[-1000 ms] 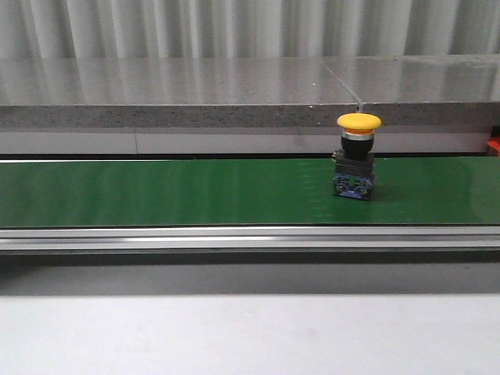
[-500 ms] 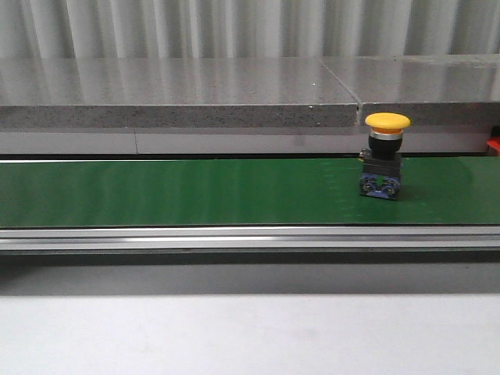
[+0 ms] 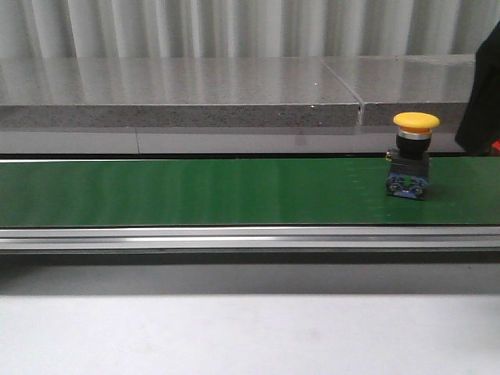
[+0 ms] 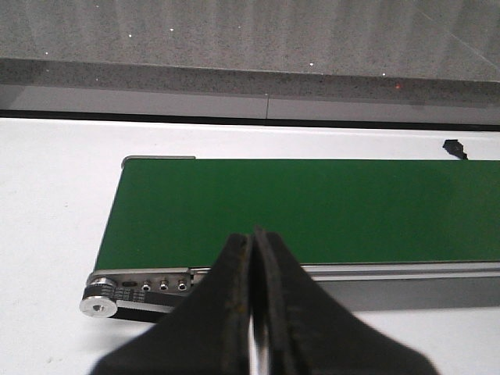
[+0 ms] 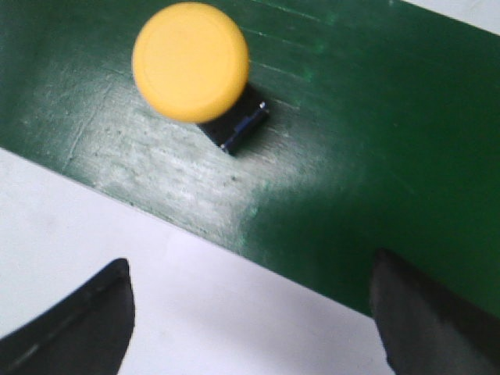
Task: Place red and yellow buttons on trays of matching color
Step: 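Grasp the yellow button on the belt with the right gripper and lift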
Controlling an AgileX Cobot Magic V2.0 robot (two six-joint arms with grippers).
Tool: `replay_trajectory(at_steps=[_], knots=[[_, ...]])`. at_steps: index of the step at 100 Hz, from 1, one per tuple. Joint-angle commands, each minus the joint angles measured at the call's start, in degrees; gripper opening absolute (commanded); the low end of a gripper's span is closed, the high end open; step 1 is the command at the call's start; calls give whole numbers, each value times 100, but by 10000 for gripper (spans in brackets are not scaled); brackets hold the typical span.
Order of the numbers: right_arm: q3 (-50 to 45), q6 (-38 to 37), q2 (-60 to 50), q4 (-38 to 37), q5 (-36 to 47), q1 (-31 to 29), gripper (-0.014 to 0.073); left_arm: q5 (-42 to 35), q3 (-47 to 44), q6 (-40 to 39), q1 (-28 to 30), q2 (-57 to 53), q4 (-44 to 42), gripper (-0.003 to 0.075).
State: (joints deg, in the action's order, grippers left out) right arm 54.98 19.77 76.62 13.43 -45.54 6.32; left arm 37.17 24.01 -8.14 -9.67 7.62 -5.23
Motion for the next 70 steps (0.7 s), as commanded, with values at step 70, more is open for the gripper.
replay_trajectory(at_steps=[70], knots=[[147, 55, 719, 239, 2081, 148, 606, -417, 151, -50, -38, 68, 33, -21]])
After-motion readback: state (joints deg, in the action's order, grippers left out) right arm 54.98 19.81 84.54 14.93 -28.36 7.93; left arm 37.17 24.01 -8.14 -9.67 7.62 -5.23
